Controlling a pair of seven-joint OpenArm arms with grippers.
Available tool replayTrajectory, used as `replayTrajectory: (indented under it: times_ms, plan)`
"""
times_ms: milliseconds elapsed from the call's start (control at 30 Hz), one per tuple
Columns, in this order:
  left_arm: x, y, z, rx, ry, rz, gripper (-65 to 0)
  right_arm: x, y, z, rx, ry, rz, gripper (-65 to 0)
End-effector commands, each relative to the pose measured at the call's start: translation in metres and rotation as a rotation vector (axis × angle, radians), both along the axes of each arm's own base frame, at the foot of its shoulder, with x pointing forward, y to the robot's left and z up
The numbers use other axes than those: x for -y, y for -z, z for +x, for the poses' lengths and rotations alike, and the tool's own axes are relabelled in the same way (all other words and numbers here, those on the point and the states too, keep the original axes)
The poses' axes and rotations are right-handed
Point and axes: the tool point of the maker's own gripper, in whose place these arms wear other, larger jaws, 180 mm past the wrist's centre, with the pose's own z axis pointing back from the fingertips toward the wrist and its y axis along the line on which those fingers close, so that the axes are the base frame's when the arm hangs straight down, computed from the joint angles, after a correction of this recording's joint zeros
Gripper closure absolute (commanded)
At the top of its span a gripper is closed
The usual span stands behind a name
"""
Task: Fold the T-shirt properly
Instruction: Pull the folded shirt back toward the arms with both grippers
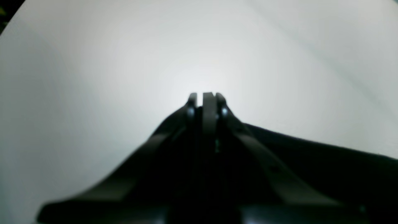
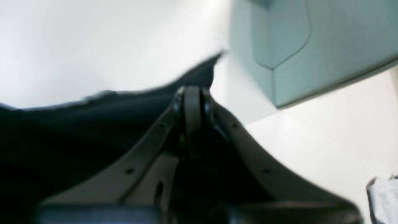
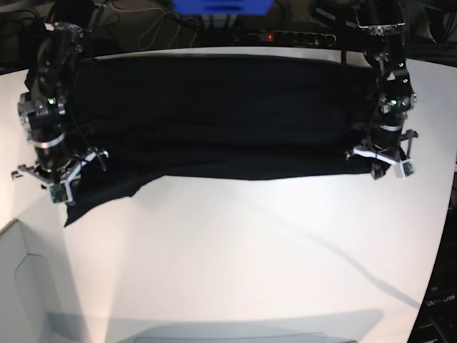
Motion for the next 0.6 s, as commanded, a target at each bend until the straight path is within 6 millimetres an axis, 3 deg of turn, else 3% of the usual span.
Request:
replayTrajectory:
  times_ms: [0, 100, 200, 400, 567]
  plan:
    - [-0.004, -0.023, 0.008, 0.069, 0.007, 0.034, 0.0, 0.002, -0.004, -0.004, 0.015, 0.011, 0.002, 0.0]
    - [0.001, -0.03, 0.002, 0.082, 0.023, 0.045, 0.0, 0.014, 0.009, -0.023, -0.005, 0.054, 0.016, 0.0]
    - [0.007, -0.038, -0.004, 0.097, 0.042, 0.057, 0.0, 0.012, 0.023, -0.043, -0.016, 0.06, 0.041, 0.0]
    - [-0.001, -0.061, -0.018, 0.134, 0.024, 0.093, 0.0, 0.013, 0.038, -0.079, -0.036, 0.022, 0.047, 0.0]
    - [-0.007, -0.058, -0.031, 0.115, 0.01, 0.108, 0.0, 0.027, 0.047, -0.104, -0.097, 0.019, 0.045, 0.0]
